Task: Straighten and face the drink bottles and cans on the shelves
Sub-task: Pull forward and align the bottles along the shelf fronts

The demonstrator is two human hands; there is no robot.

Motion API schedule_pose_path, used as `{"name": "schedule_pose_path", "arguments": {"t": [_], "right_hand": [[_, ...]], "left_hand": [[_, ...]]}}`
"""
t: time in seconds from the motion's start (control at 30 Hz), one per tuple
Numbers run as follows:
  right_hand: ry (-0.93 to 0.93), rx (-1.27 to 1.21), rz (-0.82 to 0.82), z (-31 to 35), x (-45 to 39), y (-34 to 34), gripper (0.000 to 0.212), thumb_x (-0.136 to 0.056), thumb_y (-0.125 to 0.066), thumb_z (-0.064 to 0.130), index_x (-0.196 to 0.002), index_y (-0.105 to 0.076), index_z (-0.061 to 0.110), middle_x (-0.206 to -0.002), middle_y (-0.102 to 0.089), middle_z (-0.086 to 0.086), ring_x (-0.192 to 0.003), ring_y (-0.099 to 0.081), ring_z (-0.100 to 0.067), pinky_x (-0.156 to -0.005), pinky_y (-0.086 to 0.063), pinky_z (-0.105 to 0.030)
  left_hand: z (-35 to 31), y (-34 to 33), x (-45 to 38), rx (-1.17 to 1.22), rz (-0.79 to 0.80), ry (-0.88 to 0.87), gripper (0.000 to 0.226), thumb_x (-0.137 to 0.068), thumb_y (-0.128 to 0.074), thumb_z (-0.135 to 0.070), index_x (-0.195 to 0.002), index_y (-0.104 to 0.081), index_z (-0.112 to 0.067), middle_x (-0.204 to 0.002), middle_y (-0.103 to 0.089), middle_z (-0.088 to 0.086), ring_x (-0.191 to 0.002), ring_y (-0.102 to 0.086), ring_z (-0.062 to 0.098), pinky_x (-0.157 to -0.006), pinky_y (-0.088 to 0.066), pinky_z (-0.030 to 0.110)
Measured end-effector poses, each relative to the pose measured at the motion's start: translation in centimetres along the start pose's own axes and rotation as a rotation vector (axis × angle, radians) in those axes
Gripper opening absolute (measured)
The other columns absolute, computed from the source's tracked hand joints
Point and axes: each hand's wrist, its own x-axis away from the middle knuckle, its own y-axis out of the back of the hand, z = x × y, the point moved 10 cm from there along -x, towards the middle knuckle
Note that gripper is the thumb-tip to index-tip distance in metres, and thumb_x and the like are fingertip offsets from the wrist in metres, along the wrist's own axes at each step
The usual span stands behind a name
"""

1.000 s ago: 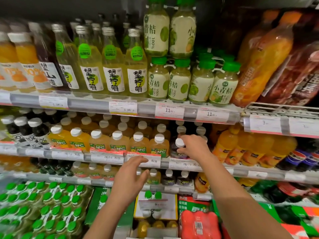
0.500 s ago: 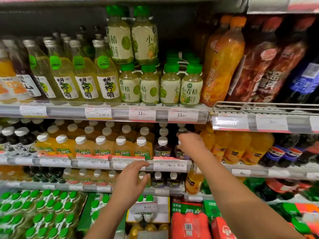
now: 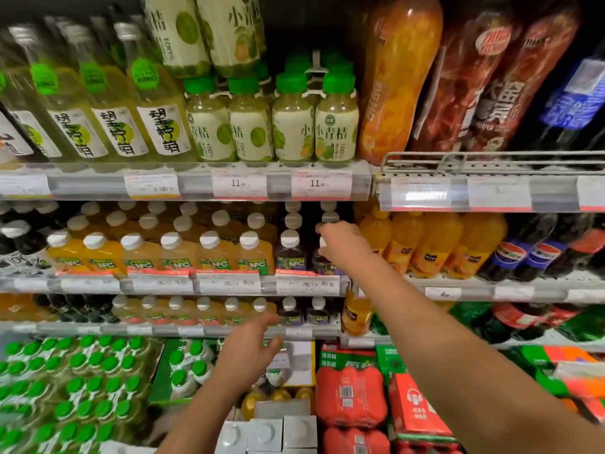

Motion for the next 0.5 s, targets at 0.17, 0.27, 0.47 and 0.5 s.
{"name": "schedule_pose_path", "arguments": {"t": [0.17, 0.27, 0.47, 0.5], "right_hand": [[0.005, -0.202, -0.292, -0.7, 4.8, 0.5, 0.050, -0.094, -0.065, 0.031, -0.141, -0.051, 0.019, -0.124, -0.062, -0.009, -0.111, -0.060, -0.030, -0.085, -0.055, -0.042], [-0.006, -0.342, -0.642, -1.4, 10.3, -0.8, 0.021, -0.095, -0.059, 0.020, -0.115, -0.065, 0.016, -0.112, -0.065, -0.001, -0.099, -0.063, -0.022, -0.075, -0.056, -0.040], [0.030, -0.154, -0.126, 1.2, 9.2, -18.2, 0.016, -0.077, -0.074, 0.036, -0.089, -0.065, 0.031, -0.083, -0.062, 0.012, -0.064, -0.064, -0.010, -0.047, -0.050, -0.023], [-0.019, -0.104, -0.029, 0.7, 7.7, -20.7, 0.029, -0.068, -0.084, 0.043, -0.091, -0.070, 0.029, -0.083, -0.066, 0.010, -0.063, -0.067, -0.011, -0.046, -0.050, -0.023]], "left_hand": [[3.7, -4.4, -3.7, -0.056, 0.183, 0.074, 0.039, -0.095, -0.065, -0.031, -0.134, -0.061, -0.026, -0.129, -0.068, -0.003, -0.106, -0.068, 0.015, -0.086, -0.051, 0.028], [6.0, -6.7, -6.8, -0.087, 0.220, 0.103, 0.042, -0.095, -0.062, -0.028, -0.137, -0.059, -0.024, -0.128, -0.068, 0.003, -0.110, -0.066, 0.020, -0.089, -0.052, 0.031], [9.6, -12.0, -13.2, -0.240, 0.235, 0.090, 0.044, -0.093, -0.058, -0.021, -0.136, -0.052, -0.021, -0.117, -0.067, 0.007, -0.103, -0.067, 0.027, -0.080, -0.052, 0.035], [10.1, -12.7, -14.1, -0.262, 0.223, 0.109, 0.031, -0.095, -0.056, -0.021, -0.126, -0.056, -0.019, -0.112, -0.067, 0.006, -0.099, -0.068, 0.026, -0.078, -0.052, 0.035]]}}
